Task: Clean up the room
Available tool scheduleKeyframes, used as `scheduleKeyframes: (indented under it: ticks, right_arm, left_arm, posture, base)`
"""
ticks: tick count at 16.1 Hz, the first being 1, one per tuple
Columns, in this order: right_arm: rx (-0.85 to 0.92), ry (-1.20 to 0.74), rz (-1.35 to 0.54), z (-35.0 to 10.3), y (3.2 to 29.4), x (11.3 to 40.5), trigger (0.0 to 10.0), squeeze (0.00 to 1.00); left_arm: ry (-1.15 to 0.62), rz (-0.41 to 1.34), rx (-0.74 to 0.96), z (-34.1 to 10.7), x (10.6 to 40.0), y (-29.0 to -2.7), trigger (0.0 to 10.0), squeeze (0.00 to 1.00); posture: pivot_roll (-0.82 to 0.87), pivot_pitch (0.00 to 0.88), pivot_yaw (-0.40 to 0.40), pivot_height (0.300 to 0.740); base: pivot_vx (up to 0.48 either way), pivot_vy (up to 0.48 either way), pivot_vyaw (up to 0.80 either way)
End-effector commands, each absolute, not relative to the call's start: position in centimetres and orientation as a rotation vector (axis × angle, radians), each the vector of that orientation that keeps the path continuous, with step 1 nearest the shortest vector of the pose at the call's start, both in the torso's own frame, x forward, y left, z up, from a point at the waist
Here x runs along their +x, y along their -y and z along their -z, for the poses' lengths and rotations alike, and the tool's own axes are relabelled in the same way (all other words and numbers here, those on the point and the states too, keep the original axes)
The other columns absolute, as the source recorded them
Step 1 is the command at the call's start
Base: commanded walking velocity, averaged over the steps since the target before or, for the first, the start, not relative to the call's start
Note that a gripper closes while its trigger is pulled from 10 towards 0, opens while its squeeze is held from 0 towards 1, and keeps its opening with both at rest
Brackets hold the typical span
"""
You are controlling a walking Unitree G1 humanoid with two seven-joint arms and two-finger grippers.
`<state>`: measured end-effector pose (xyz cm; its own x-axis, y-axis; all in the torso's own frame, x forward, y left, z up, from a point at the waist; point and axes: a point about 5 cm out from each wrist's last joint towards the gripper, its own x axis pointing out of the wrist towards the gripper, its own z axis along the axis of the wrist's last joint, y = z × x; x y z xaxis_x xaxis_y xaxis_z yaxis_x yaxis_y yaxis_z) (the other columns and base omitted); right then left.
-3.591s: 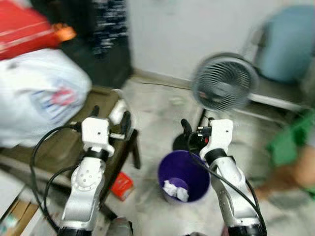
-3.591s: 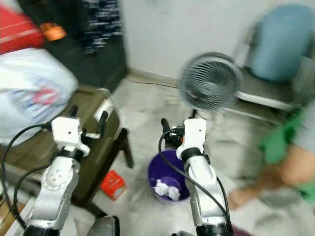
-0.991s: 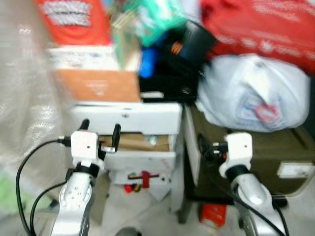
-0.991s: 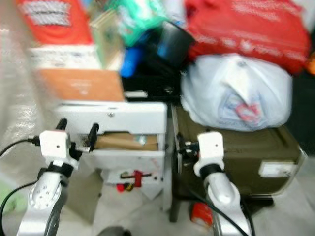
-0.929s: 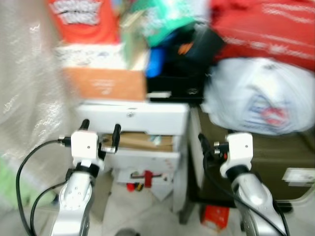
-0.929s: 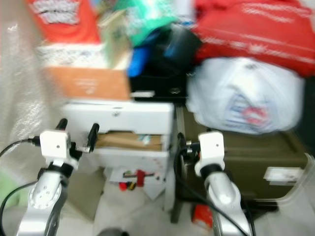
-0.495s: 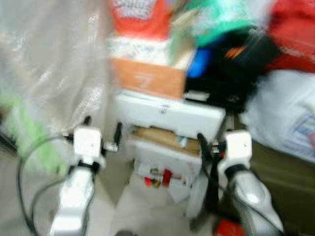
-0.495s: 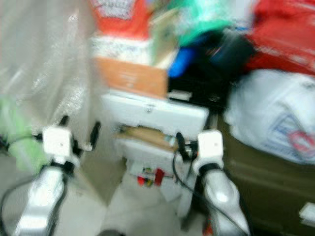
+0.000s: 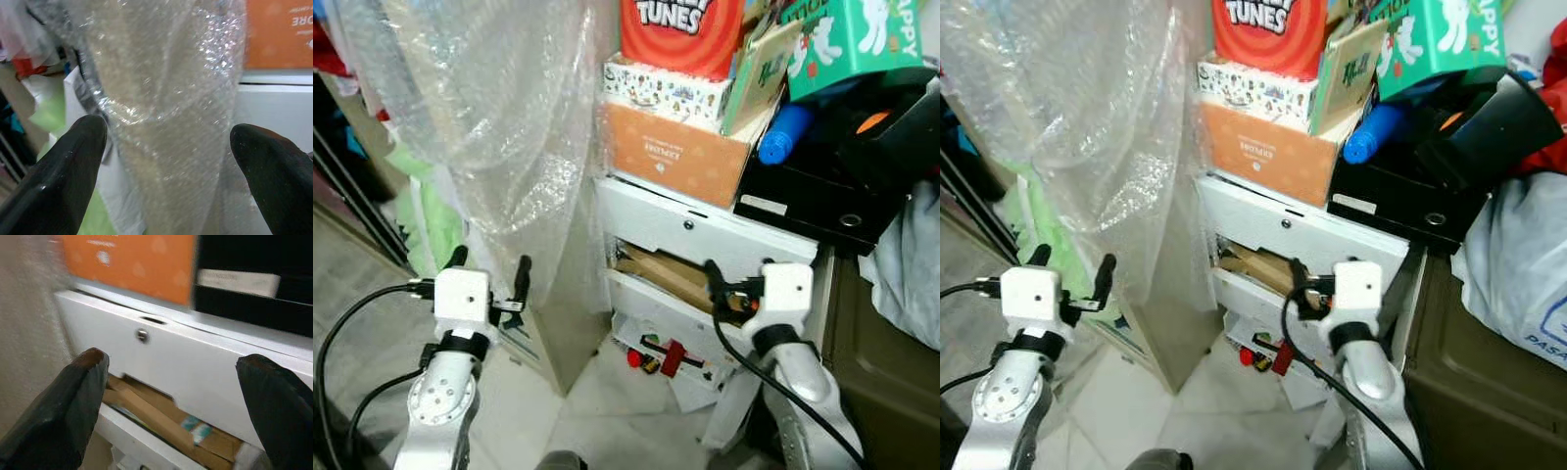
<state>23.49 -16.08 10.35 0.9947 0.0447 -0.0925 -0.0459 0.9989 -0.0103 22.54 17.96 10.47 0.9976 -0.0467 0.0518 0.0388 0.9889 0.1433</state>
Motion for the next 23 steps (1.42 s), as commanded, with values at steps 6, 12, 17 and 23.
scheduleKeyframes:
  ticks: [6, 12, 17, 23]
  right_arm:
    - [-0.044, -0.093, -0.055, -10.39, 16.11, 23.73, 10.0, 0.0]
    - [-0.044, -0.092, -0.067, -10.36, 15.98, 23.9, 10.0, 0.0]
    - [-0.044, -0.091, -0.08, -10.39, 15.83, 24.12, 10.0, 0.0]
    - [-0.043, -0.092, -0.087, -10.36, 15.85, 24.04, 10.0, 0.0]
  left_arm:
    - [0.077, 0.067, 0.149, -11.08, 23.26, -17.54, 10.0, 0.0]
    - [0.076, 0.074, 0.144, -11.01, 23.23, -17.29, 10.0, 0.0]
    - [0.077, 0.072, 0.144, -11.05, 23.39, -17.23, 10.0, 0.0]
    - [0.066, 0.071, 0.137, -10.9, 23.33, -17.1, 10.0, 0.0]
  posture:
    - [0.04, 0.0, 0.01, 0.74]
    - [0.04, 0.0, 0.006, 0.74]
    - [0.04, 0.0, 0.008, 0.74]
    - [0.04, 0.0, 0.006, 0.74]
  base:
    - [0.0, 0.0, 0.21]
    - [0.0, 0.0, 0.8]
    - [0.0, 0.0, 0.8]
    - [0.0, 0.0, 0.8]
